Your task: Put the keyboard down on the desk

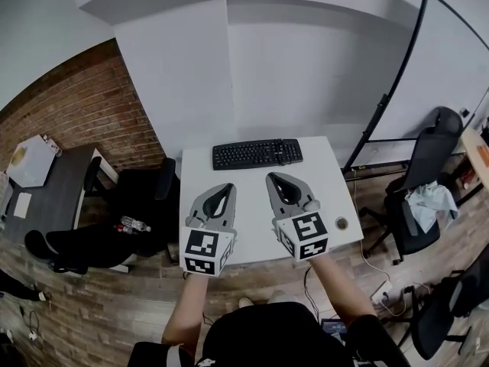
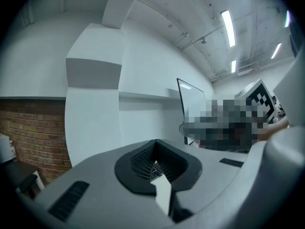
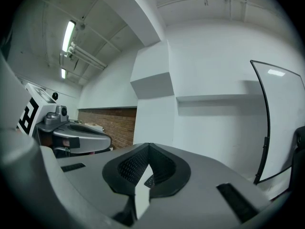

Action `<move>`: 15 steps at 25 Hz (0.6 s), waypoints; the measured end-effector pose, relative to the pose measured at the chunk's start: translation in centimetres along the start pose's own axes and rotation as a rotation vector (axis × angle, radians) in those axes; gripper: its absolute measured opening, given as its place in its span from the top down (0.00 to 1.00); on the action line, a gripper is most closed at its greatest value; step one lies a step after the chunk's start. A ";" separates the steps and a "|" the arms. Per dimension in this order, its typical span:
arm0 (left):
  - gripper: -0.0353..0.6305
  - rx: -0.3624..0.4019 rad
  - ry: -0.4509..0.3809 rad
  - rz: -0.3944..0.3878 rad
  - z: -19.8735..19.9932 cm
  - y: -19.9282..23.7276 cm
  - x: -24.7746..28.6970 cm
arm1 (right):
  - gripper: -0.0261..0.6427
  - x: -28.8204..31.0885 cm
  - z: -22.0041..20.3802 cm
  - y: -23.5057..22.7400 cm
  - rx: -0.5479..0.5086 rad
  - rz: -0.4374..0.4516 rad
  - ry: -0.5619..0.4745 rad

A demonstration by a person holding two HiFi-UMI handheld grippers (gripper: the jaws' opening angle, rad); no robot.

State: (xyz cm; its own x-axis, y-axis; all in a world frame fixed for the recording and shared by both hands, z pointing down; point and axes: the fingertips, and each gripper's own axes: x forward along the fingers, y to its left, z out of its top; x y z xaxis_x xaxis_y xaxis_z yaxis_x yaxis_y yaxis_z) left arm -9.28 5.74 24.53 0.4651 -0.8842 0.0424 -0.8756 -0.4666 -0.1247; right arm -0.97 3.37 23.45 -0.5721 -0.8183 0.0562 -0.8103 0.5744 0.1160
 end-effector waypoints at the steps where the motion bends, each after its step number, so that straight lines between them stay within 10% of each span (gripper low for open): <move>1: 0.93 0.002 0.000 -0.001 0.1 -0.2 0.3 | 0.90 -0.1 0.1 -0.3 0.002 -0.001 -0.004; 15: 0.93 -0.023 -0.021 0.036 2.1 -3.5 3.0 | 0.90 -1.9 0.5 -3.7 -0.013 0.047 -0.011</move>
State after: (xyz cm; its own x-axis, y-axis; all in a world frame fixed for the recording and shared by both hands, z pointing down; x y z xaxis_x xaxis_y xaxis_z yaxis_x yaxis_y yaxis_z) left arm -4.60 4.78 22.97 0.4354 -0.9000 0.0178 -0.8946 -0.4348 -0.1026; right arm 3.02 2.86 22.38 -0.6112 -0.7898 0.0514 -0.7805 0.6122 0.1265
